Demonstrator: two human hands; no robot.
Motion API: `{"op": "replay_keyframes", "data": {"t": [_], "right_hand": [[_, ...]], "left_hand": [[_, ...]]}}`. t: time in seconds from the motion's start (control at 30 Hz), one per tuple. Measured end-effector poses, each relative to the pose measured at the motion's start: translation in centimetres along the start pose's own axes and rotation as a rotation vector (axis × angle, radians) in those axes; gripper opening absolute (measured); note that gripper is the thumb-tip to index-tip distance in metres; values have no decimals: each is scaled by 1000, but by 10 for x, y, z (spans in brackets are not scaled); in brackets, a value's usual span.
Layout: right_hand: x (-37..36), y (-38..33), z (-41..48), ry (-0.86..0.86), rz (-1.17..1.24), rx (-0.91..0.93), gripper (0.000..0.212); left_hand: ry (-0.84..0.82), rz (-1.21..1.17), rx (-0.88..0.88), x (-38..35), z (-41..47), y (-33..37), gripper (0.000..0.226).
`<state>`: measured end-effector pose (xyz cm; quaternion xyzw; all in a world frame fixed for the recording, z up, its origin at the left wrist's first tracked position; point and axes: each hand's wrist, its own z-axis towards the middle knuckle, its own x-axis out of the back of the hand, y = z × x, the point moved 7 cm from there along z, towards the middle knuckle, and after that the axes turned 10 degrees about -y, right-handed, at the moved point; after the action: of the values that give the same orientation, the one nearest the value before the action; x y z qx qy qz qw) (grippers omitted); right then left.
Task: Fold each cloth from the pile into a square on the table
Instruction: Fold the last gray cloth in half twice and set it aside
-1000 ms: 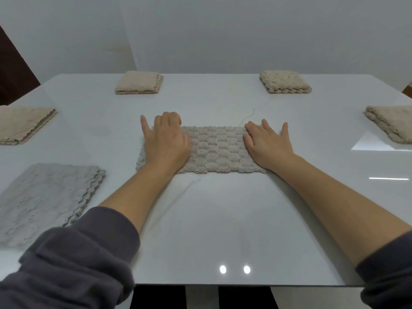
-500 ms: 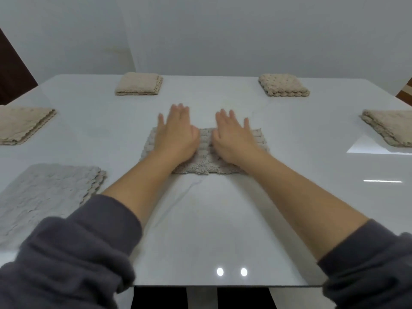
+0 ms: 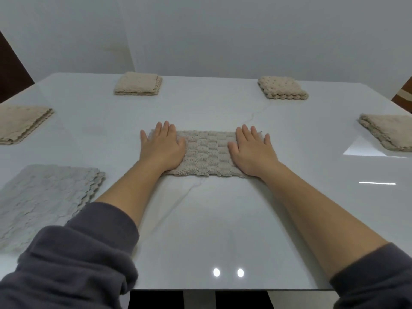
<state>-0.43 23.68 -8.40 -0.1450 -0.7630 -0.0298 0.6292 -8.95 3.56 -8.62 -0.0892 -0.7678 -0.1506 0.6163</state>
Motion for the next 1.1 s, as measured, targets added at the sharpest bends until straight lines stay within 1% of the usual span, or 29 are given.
{"op": "replay_keyframes", "data": {"t": [0.17,0.37,0.43,0.53,0.6,0.67,0.7,0.8,0.87,0.93,0.97,1.03,1.1], "right_hand": [[-2,-1,-10,-12,-2,19,63],[-13,-5,-49,-35,-35,56,63],[-12,-5,-56,-58,-45,51,63],[0,-13,-61,-46,-58,60,63],[10,-31,-66,3,-72,133,62],[11,-55,-73,14,-80,235,62],[6,-65,-75,-2,-78,275,61],[-15,-74,-72,-69,-62,300,62],[-20,-71,-69,-67,-51,282,62],[-20,-71,-68,-53,-56,273,62],[-20,-71,-69,-51,-57,270,62],[-20,-74,-69,-54,-53,258,61],[-20,-77,-69,-57,-43,238,61]], "left_hand": [[-22,-17,25,-3,-16,-3,61],[-10,-31,70,-14,-65,-6,62],[34,-30,52,-9,-76,-7,61],[127,-42,19,16,-79,-18,47],[65,-90,7,30,-74,-28,35],[-61,-189,10,36,-71,-34,24],[-126,-245,20,37,-69,-35,22],[-262,-425,107,37,-68,-42,28],[-357,-653,186,32,-73,-52,36],[-399,-852,200,27,-80,-57,40],[-371,-911,186,26,-82,-59,41],[-234,-969,140,25,-85,-59,34],[-61,-893,111,26,-87,-59,24]]}}
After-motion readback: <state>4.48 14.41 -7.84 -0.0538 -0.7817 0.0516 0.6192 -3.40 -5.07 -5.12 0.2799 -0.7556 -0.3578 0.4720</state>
